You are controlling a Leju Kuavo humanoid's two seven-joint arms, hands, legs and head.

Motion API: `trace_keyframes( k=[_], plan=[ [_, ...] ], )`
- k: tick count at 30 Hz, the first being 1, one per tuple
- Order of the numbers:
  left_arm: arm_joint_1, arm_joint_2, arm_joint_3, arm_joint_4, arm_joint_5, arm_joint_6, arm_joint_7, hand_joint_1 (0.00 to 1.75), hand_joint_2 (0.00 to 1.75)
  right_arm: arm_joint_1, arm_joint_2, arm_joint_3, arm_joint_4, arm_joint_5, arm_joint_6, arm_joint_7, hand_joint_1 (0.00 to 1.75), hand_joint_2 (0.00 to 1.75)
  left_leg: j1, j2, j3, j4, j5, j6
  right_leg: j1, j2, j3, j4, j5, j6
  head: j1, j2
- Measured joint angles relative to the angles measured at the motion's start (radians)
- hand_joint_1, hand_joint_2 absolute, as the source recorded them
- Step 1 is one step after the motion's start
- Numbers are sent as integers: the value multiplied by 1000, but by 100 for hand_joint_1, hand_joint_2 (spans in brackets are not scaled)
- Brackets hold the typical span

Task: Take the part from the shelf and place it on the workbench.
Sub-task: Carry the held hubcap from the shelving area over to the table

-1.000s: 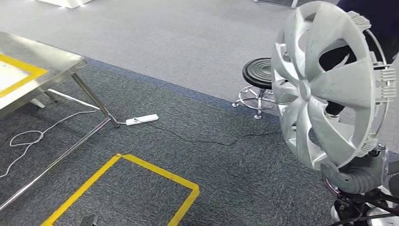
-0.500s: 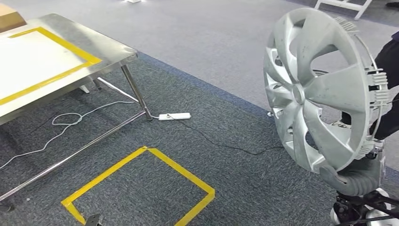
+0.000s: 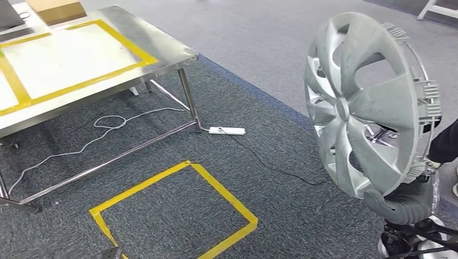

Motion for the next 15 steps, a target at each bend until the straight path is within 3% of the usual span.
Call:
trace_keyframes(
  k=[2,4,6,8,9,10,11,13,15],
  plan=[
    [0,-2,0,0,-1,4,0,0,175,0,1,0,0,-1,1,-1,175,175,1,-21,-1,-8,1,8,1,-19,2,-2,-4,10,1,0],
    [4,-3,0,0,-1,7,0,0,175,1,2,0,-1,-1,2,-2,175,175,8,-44,3,-14,4,16,-2,17,-6,24,-24,22,4,0],
    [3,-3,0,0,-1,8,1,0,175,2,2,-2,-2,-2,3,-3,175,175,14,-67,6,-17,7,22,-5,76,-52,125,-77,30,12,0],
    [0,-4,0,0,-1,6,2,0,175,3,2,-4,-2,-3,4,-5,175,175,15,-93,6,-16,7,25,-6,96,-117,251,-124,33,16,0],
    [0,-5,0,0,-1,5,3,0,175,3,2,-5,-2,-3,5,-5,175,175,16,-107,6,-16,7,25,-7,99,-134,277,-123,35,16,0],
    [0,-6,0,0,-1,4,4,0,175,3,3,-6,-2,-4,5,-5,175,175,17,-122,7,-16,8,24,-8,100,-132,264,-102,35,16,0],
    [0,-6,0,0,-1,3,4,0,175,3,3,-7,-1,-4,5,-5,175,175,19,-137,8,-15,8,22,-11,105,-112,214,-66,36,16,0],
    [0,-6,0,0,-3,3,5,0,175,2,3,-7,-1,-5,5,-5,175,175,22,-166,7,-10,7,13,-22,147,-49,75,-4,41,16,0],
    [-1,-4,0,0,-5,3,5,0,175,3,3,-9,-1,-7,6,-6,175,175,22,-190,-1,-6,9,0,-29,182,-14,6,10,37,15,0]
  ],
)
